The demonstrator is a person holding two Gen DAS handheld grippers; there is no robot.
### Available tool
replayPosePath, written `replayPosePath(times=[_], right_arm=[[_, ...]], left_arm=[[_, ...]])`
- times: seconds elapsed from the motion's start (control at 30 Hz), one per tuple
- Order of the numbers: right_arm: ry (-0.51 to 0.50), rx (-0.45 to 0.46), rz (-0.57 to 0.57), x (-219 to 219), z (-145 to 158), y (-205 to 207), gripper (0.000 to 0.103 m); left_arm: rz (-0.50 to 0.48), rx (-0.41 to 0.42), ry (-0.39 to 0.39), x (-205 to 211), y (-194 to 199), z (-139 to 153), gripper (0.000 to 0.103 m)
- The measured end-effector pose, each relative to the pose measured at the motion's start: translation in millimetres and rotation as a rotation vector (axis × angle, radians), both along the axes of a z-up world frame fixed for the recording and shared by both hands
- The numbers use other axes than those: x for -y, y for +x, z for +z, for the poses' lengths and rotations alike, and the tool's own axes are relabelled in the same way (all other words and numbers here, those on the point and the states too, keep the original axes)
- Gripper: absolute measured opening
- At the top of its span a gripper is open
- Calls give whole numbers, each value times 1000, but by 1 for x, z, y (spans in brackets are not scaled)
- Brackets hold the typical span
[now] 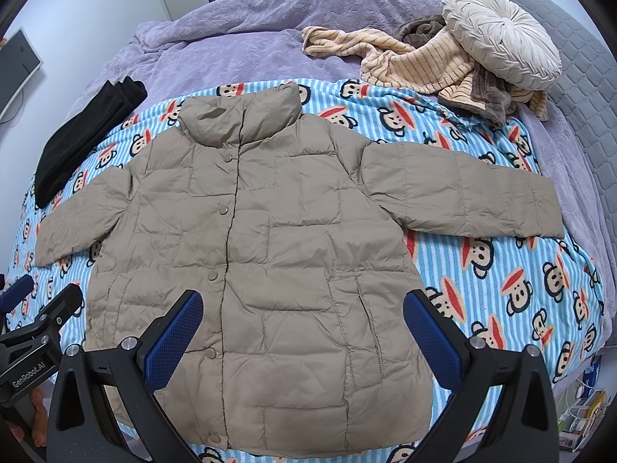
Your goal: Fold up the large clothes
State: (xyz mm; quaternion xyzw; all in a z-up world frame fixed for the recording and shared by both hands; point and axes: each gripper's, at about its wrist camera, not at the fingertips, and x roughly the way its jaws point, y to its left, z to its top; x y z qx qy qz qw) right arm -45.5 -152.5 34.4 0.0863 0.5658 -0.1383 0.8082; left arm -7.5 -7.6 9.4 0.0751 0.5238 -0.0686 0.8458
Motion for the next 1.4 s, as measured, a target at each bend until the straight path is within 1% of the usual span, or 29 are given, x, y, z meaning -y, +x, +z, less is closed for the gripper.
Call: replayPosePath(times=[1.4], right_arm=[[0, 0, -1, 1, 0, -1, 103]], left_arm=[[10, -10, -7, -3, -1, -3, 103]])
